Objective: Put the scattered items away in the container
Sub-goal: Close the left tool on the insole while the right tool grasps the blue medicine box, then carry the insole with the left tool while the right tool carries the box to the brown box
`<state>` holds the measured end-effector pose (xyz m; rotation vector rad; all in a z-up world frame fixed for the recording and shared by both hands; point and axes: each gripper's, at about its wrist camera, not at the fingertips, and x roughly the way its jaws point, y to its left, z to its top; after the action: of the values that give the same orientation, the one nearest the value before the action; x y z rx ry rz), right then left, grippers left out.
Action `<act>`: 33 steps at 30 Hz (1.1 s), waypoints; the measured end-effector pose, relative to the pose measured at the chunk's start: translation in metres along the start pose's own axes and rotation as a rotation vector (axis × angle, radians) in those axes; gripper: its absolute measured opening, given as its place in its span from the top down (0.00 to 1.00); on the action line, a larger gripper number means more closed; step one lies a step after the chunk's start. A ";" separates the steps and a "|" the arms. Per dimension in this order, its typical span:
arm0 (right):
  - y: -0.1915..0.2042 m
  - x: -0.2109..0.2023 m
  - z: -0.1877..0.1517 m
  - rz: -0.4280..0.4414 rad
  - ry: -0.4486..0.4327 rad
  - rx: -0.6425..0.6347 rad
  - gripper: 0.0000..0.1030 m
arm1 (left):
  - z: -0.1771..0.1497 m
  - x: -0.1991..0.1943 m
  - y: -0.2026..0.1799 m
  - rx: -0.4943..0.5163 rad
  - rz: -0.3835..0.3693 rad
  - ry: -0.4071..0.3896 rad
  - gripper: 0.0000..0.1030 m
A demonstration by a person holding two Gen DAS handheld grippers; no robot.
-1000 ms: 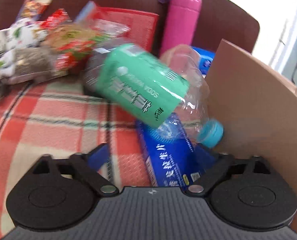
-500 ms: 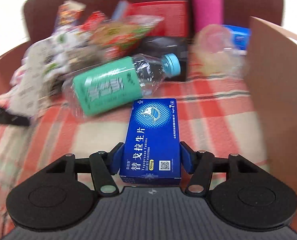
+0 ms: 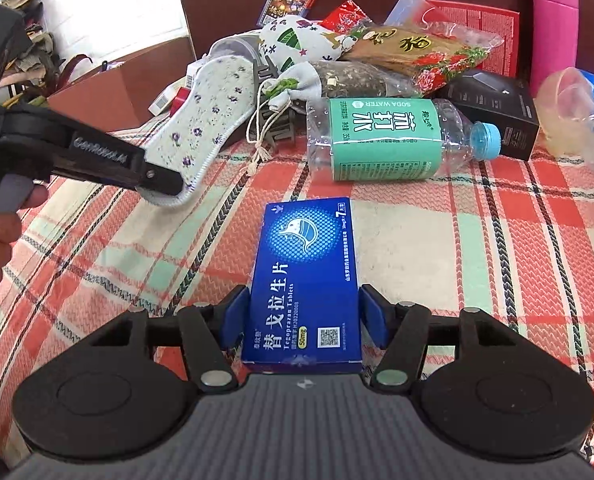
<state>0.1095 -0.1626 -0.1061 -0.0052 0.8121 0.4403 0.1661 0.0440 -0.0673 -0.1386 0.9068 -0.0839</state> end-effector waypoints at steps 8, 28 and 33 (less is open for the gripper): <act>0.000 0.005 0.002 -0.022 -0.009 -0.009 0.31 | 0.021 0.027 0.006 -0.052 -0.019 0.016 0.59; 0.013 0.001 0.017 0.073 -0.024 -0.017 0.41 | 0.004 -0.016 0.020 -0.069 -0.033 -0.048 1.00; 0.036 -0.007 0.034 0.110 -0.068 -0.069 0.41 | 0.000 -0.056 0.040 -0.111 -0.008 -0.126 1.00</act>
<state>0.1154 -0.1265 -0.0713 -0.0098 0.7319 0.5690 0.1319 0.0903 -0.0301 -0.2486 0.7850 -0.0317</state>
